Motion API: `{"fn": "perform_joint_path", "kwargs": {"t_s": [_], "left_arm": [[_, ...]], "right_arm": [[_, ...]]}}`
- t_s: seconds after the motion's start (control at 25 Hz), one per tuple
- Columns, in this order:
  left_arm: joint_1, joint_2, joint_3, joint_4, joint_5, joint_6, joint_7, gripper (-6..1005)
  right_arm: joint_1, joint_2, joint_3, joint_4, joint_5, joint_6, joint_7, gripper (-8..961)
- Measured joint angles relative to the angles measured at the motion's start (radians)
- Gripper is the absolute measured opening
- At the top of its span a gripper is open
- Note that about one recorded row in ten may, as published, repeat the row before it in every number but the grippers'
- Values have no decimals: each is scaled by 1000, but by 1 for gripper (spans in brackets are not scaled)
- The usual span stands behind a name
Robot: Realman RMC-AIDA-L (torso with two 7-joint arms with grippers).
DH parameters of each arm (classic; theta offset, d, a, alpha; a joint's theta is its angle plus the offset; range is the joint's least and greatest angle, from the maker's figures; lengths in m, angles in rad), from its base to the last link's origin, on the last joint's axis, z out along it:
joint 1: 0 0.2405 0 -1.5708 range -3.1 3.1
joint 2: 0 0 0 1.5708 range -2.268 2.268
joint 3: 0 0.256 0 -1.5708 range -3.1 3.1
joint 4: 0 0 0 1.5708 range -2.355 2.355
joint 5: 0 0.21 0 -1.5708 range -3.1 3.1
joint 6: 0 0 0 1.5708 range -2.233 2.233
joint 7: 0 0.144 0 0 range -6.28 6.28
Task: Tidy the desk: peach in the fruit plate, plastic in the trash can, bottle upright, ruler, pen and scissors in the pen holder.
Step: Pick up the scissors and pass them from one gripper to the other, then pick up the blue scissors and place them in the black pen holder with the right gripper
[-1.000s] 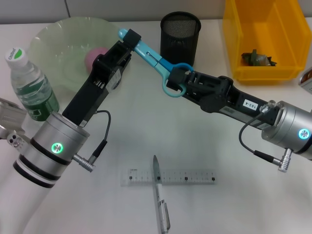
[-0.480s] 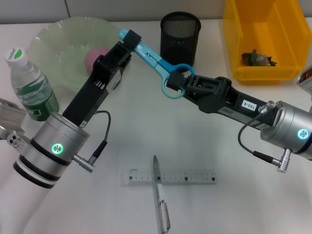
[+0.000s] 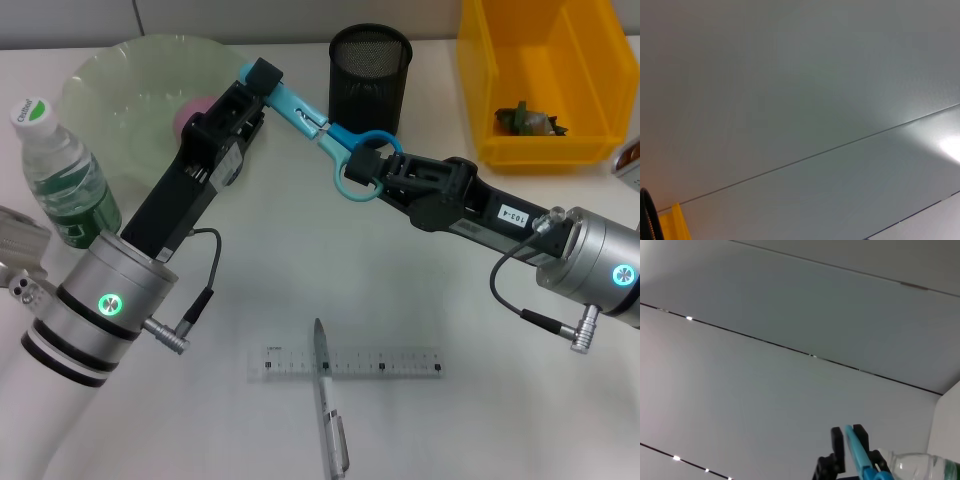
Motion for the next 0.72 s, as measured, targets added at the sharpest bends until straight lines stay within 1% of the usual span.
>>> {"fn": "perform_joint_path", "kwargs": {"t_s": [0.12, 0.32, 0.72], "left_arm": [[-3, 0, 2, 3, 0, 0, -4, 201], [-1, 0, 2, 5, 5, -1, -5, 409], [0, 0, -6, 13, 25, -1, -8, 624]], "right_arm": [[0, 0, 0, 0, 0, 0, 0, 91], [0, 0, 0, 0, 0, -1, -2, 89], [0, 0, 6, -1, 1, -12, -12, 87]]}}
